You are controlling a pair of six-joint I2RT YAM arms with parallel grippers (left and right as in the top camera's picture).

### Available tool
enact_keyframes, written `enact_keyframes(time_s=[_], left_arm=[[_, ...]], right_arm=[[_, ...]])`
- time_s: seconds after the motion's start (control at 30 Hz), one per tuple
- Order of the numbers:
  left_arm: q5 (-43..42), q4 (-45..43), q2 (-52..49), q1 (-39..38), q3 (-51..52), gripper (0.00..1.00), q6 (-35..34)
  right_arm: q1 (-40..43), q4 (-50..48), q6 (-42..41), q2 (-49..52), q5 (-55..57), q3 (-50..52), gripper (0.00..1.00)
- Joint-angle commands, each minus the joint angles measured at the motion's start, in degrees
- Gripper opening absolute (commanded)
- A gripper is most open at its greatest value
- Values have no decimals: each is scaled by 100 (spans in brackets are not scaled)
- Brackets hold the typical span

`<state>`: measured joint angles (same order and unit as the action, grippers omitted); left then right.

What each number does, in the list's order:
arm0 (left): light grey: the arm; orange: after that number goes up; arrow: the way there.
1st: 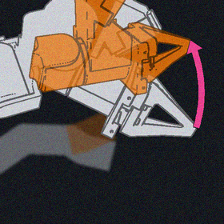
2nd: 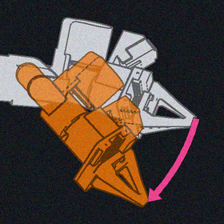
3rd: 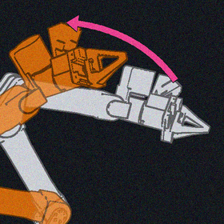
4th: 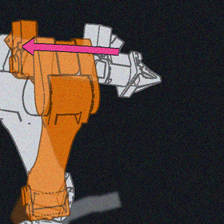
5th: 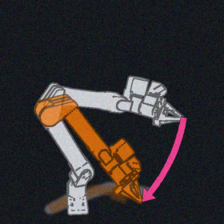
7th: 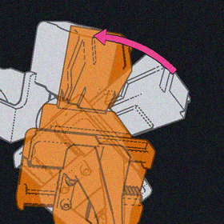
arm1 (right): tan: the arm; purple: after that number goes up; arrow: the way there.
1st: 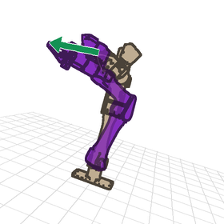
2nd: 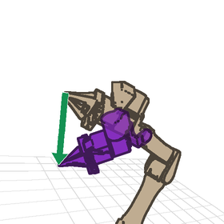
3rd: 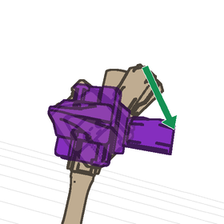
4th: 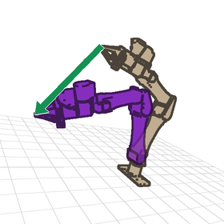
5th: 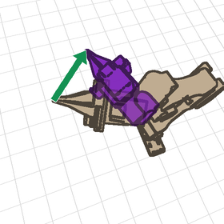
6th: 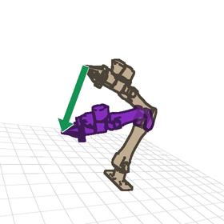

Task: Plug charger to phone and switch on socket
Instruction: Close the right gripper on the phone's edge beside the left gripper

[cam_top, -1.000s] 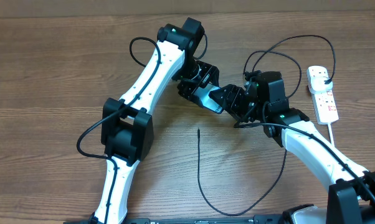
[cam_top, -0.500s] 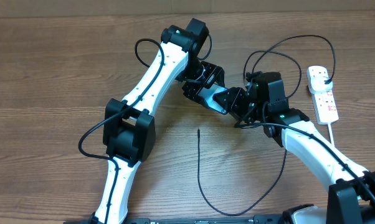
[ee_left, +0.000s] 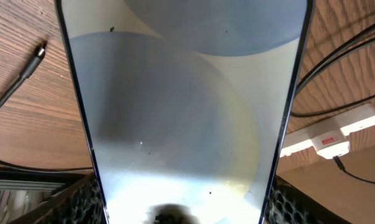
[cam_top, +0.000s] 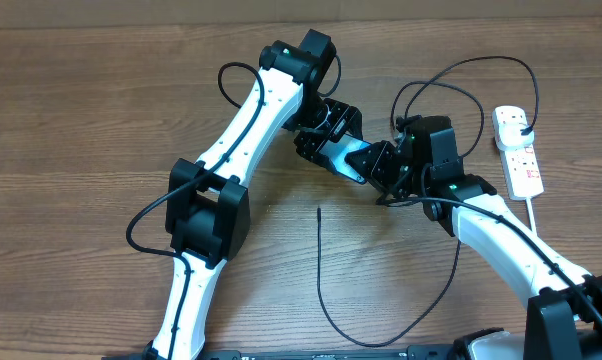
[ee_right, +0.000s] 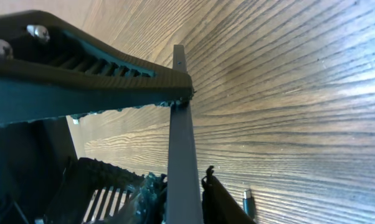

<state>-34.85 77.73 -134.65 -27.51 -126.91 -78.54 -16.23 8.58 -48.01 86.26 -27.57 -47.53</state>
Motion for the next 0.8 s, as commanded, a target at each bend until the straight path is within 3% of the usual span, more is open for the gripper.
enact_keyframes(time_s=[0.0, 0.77], left_arm=[[35, -7, 20, -81, -179, 4, -125], [-55, -63, 20, -103, -179, 4, -138]], right_arm=[[-28, -11, 35, -9, 103, -74, 20], [-28, 15, 33, -9, 208, -74, 11]])
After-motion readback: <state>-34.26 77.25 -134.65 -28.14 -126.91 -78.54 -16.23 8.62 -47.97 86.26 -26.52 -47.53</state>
